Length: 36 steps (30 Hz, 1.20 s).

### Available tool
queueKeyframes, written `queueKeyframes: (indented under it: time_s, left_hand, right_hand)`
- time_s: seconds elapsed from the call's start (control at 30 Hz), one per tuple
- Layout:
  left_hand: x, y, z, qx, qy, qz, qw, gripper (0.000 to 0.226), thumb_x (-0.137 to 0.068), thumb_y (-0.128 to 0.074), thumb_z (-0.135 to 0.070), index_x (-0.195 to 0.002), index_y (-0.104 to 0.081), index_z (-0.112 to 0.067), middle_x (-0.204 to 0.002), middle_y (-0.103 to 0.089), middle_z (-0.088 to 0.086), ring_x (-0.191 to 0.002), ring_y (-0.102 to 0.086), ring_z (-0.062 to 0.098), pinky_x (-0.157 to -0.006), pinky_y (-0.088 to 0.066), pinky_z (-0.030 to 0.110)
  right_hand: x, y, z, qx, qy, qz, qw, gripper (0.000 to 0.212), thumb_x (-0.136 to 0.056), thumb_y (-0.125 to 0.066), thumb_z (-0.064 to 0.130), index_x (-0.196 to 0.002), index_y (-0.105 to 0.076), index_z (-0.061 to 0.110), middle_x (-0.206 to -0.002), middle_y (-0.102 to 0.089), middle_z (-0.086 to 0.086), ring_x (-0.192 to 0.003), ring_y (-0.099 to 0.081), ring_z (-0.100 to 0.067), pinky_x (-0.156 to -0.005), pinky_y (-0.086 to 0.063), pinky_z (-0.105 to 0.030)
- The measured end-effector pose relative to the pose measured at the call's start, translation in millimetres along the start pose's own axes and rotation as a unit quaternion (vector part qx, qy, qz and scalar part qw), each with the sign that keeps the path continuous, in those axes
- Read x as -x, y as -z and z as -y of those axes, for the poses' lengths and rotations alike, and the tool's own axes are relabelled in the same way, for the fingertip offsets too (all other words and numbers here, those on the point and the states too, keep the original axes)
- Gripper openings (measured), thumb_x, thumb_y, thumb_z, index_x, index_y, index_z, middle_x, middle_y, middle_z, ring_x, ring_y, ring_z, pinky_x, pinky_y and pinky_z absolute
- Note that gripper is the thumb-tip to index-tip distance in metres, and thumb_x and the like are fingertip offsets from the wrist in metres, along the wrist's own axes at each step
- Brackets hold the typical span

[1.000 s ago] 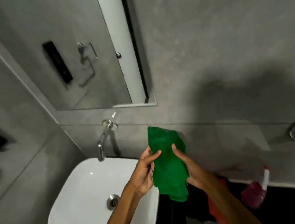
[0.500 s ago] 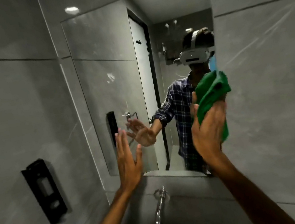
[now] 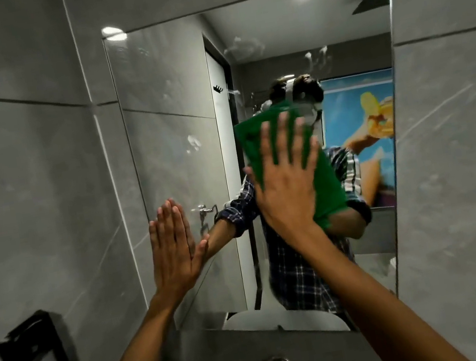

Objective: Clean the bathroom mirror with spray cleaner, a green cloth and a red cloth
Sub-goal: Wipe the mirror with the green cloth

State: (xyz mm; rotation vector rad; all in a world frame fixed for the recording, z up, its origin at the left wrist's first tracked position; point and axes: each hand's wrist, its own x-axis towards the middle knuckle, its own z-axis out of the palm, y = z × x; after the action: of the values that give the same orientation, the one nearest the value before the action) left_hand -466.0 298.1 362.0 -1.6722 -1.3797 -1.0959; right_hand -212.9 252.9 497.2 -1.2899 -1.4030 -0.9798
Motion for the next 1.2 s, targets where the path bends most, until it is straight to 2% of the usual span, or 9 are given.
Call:
queueKeyframes:
  time_s: [0.13, 0.37, 0.5, 0.6, 0.7, 0.9, 1.07, 1.13, 1.2]
  left_hand:
    - [-0.8, 4.4, -2.0, -0.004, -0.011, -0.004, 1.0, 0.085, -0.104, -0.024, -0.058, -0.166, 0.0, -0.005, -0.177, 0.001, 0.018, -0.164, -0.004, 0.035, -0.133, 0.0, 0.051]
    - [0.6, 5.2, -2.0, -0.021, -0.007, -0.005, 1.0, 0.086, -0.103, -0.03, -0.056, -0.166, -0.005, -0.003, -0.177, 0.0, 0.018, -0.164, -0.004, 0.035, -0.134, 0.002, 0.049]
    - [-3.5, 10.7, -4.9, -0.026, -0.011, -0.013, 1.0, 0.08, -0.104, -0.03, -0.048, -0.165, -0.006, -0.002, -0.176, -0.001, 0.018, -0.164, -0.007, 0.034, -0.134, 0.001, 0.049]
    - [-3.1, 12.3, -5.9, -0.018, -0.008, -0.015, 1.0, 0.076, -0.105, -0.026, -0.045, -0.166, -0.007, -0.004, -0.177, -0.003, 0.017, -0.163, -0.011, 0.033, -0.134, 0.0, 0.048]
    - [-3.6, 13.1, -3.2, -0.008, -0.011, -0.001, 1.0, 0.075, -0.106, -0.023, -0.046, -0.166, -0.007, -0.004, -0.176, -0.006, 0.018, -0.164, -0.009, 0.033, -0.134, -0.001, 0.049]
    - [-5.5, 13.9, -5.6, -0.004, -0.016, 0.009, 1.0, 0.076, -0.105, -0.024, -0.047, -0.165, -0.01, -0.003, -0.176, -0.007, 0.018, -0.164, -0.008, 0.033, -0.134, -0.002, 0.049]
    - [0.2, 10.4, 4.3, -0.012, -0.016, -0.011, 1.0, 0.075, -0.105, -0.025, -0.047, -0.166, -0.01, -0.005, -0.176, -0.009, 0.017, -0.164, -0.01, 0.032, -0.134, 0.0, 0.048]
    - [-2.6, 10.9, -1.0, -0.011, -0.016, -0.012, 1.0, 0.076, -0.105, -0.023, -0.048, -0.166, -0.008, -0.005, -0.176, -0.009, 0.018, -0.164, -0.01, 0.033, -0.134, 0.0, 0.048]
    - [-4.5, 15.0, -6.5, 0.0, -0.012, 0.001, 1.0, 0.077, -0.105, -0.023, -0.049, -0.166, -0.007, -0.005, -0.176, -0.008, 0.019, -0.164, -0.008, 0.033, -0.134, 0.0, 0.048]
  right_hand:
    - [64.3, -9.2, 6.0, 0.0, 0.261, 0.09, 0.961, 0.077, -0.103, -0.047, 0.052, -0.165, -0.017, 0.018, -0.173, -0.004, -0.013, -0.161, -0.001, -0.034, -0.128, 0.003, -0.056]
    - [-15.9, 16.3, -14.8, 0.003, -0.175, -0.029, 0.984, 0.081, -0.104, -0.026, 0.065, -0.164, -0.01, 0.013, -0.172, -0.007, -0.019, -0.158, 0.005, -0.034, -0.128, -0.006, -0.062]
    - [-57.9, 3.8, 67.2, -0.022, 0.06, 0.016, 0.998, 0.079, -0.104, -0.032, 0.06, -0.165, -0.014, 0.011, -0.174, -0.004, -0.015, -0.159, -0.009, -0.04, -0.128, -0.003, -0.062]
    - [-13.2, -8.5, 85.4, -0.016, 0.273, 0.075, 0.959, 0.077, -0.104, -0.044, 0.052, -0.165, -0.016, 0.013, -0.174, -0.009, -0.013, -0.161, -0.008, -0.037, -0.129, 0.001, -0.058]
    - [31.1, -7.4, 35.3, 0.0, 0.228, 0.064, 0.972, 0.08, -0.101, -0.053, 0.052, -0.164, -0.023, 0.013, -0.173, -0.013, -0.013, -0.16, -0.013, -0.037, -0.127, -0.005, -0.059]
    - [-71.1, 20.4, 20.0, -0.017, -0.124, -0.035, 0.992, 0.083, -0.103, -0.021, 0.067, -0.165, -0.007, 0.013, -0.172, -0.007, -0.019, -0.159, -0.009, -0.042, -0.128, -0.008, -0.063]
    - [-37.7, 6.5, 31.6, 0.02, 0.217, 0.051, 0.975, 0.082, -0.104, -0.03, 0.063, -0.166, -0.005, 0.016, -0.175, 0.003, -0.012, -0.161, 0.0, -0.036, -0.129, -0.005, -0.061]
    - [-9.1, 10.3, -6.0, 0.045, 0.227, 0.06, 0.971, 0.082, -0.104, -0.033, 0.063, -0.166, -0.004, 0.018, -0.175, 0.003, -0.009, -0.162, 0.001, -0.034, -0.129, -0.002, -0.058]
    - [-9.7, 20.6, -36.5, 0.045, 0.11, 0.041, 0.992, 0.082, -0.103, -0.026, 0.065, -0.166, 0.0, 0.019, -0.175, 0.009, -0.009, -0.162, 0.002, -0.034, -0.129, 0.003, -0.056]
